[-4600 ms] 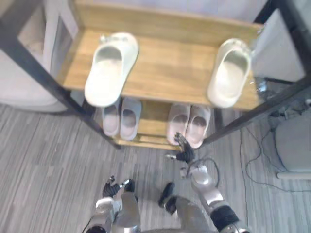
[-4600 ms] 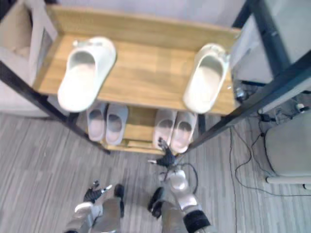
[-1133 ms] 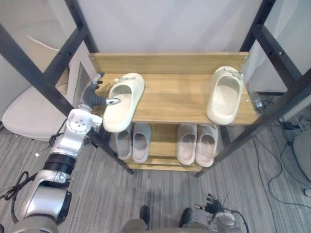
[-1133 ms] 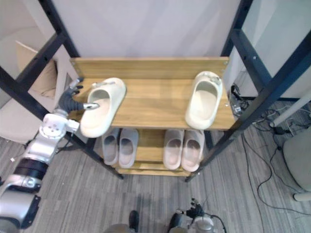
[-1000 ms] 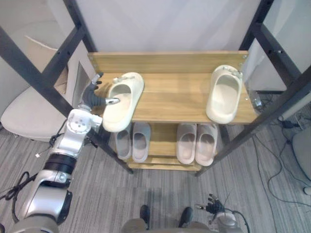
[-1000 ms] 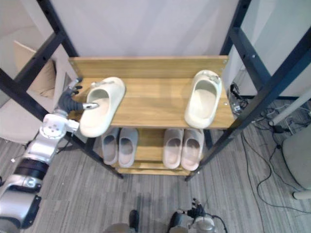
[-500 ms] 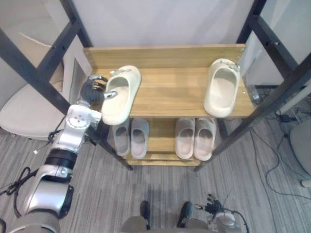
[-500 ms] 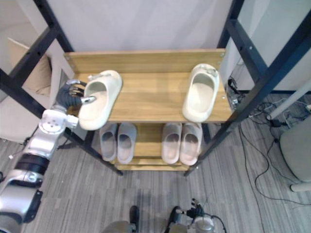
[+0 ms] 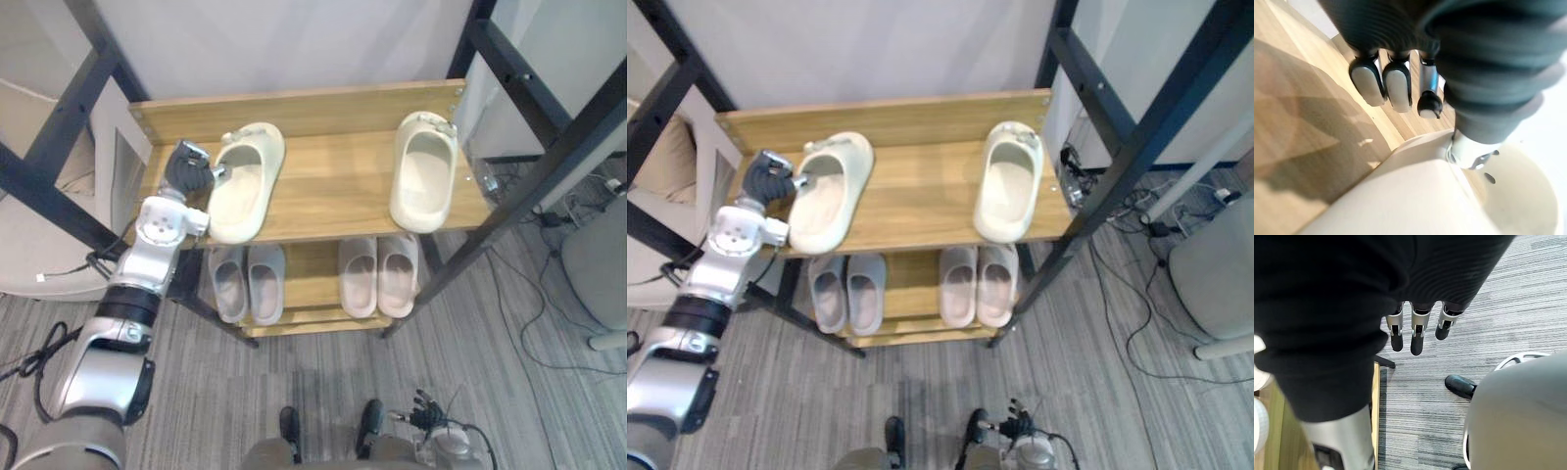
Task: Organize the slippers on the shoe rack
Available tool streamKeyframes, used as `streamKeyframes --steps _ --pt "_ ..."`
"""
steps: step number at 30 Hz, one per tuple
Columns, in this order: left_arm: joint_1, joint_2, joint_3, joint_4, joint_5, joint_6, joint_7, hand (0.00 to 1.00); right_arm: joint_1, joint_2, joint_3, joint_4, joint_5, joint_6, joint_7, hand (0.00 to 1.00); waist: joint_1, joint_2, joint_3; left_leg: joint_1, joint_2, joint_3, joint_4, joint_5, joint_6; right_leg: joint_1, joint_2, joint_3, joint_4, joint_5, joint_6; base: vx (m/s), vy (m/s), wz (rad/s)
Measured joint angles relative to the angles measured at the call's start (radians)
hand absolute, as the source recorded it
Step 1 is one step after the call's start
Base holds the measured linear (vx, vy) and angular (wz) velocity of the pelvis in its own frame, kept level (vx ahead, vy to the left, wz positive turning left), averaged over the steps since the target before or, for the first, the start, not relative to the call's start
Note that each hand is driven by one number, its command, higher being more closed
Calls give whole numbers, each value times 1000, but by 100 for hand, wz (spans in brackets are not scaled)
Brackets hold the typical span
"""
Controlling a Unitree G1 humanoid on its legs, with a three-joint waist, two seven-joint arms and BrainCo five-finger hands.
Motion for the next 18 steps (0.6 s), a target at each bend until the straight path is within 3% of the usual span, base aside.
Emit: streamKeyframes --steps 18 --pt "-69 -122 -108 -43 -48 1 46 100 -3 1 0 -1 1 0 -1 0 -18 5 0 13 -9 6 -6 4 5 8 -8 4 0 5 3 12 14 -1"
